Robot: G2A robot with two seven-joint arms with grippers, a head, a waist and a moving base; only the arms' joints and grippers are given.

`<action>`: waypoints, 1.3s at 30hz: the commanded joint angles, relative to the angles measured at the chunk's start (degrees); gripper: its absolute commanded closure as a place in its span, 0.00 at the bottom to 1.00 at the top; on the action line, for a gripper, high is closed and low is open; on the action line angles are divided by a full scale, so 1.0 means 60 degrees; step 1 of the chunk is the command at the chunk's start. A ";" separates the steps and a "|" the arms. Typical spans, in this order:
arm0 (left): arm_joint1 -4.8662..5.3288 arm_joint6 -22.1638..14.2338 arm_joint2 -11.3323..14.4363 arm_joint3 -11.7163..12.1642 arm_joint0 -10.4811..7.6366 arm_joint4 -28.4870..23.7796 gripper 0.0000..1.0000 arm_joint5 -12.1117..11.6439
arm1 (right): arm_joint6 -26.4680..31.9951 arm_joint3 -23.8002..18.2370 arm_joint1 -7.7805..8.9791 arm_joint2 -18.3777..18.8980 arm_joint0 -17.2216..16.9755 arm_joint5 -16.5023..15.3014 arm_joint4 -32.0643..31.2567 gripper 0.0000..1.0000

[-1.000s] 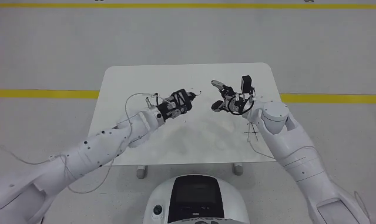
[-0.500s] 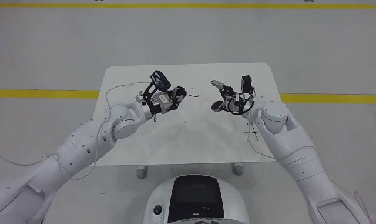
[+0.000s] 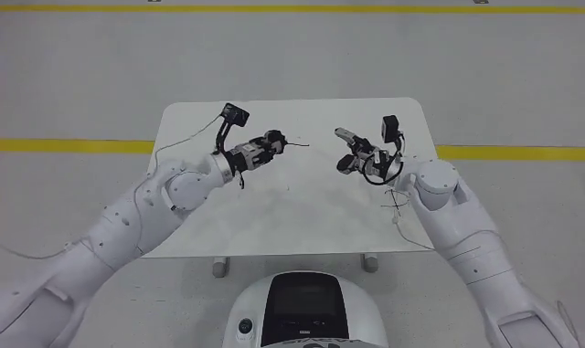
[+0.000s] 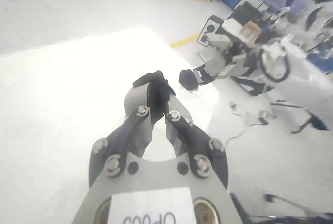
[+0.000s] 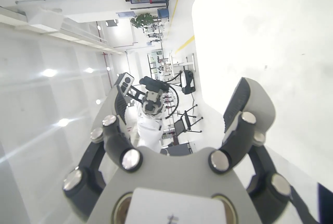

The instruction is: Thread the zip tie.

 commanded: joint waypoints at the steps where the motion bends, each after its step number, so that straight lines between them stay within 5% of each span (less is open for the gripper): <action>1: -0.0011 -0.0878 -0.0121 0.0044 -0.0015 -0.1260 1.00 0.0000 | 0.0498 0.0282 0.0065 0.0194 0.0047 -0.0266 -0.0123 0.00; 6: -0.0078 -0.2184 -0.0620 0.0358 0.0070 -0.2899 1.00 0.0000 | 0.1713 0.0850 0.0157 0.0334 0.0264 -0.1103 -0.0357 0.00; 13: -0.0279 -0.2978 -0.1360 0.0480 0.0359 -0.3869 1.00 0.0000 | 0.2615 0.1007 0.0140 0.0200 0.0458 -0.1740 -0.0099 0.00; 20: -0.0279 -0.2978 -0.1360 0.0480 0.0359 -0.3869 1.00 0.0000 | 0.2615 0.1007 0.0140 0.0200 0.0458 -0.1740 -0.0099 0.00; 22: -0.0311 -0.3065 -0.1369 0.0531 0.0533 -0.4581 1.00 0.0132 | 0.2501 0.0923 0.0144 0.0200 0.0448 -0.1892 -0.0240 0.00; 27: -0.0454 -0.4686 -0.1546 0.0963 0.0622 -0.7415 1.00 0.0662 | 0.2454 0.0826 0.0140 0.0181 0.0160 -0.4030 -0.0365 0.00; 30: -0.0580 -0.5427 -0.1527 0.1147 0.0650 -0.8523 1.00 0.0765 | 0.2889 0.1182 0.0097 0.0051 0.0345 -0.4615 -0.0128 0.00; 39: -0.0894 -0.6037 -0.1401 0.1756 0.0473 -0.9156 1.00 0.0815 | 0.4373 0.1908 -0.0262 -0.0052 0.0981 -0.4615 0.1513 0.00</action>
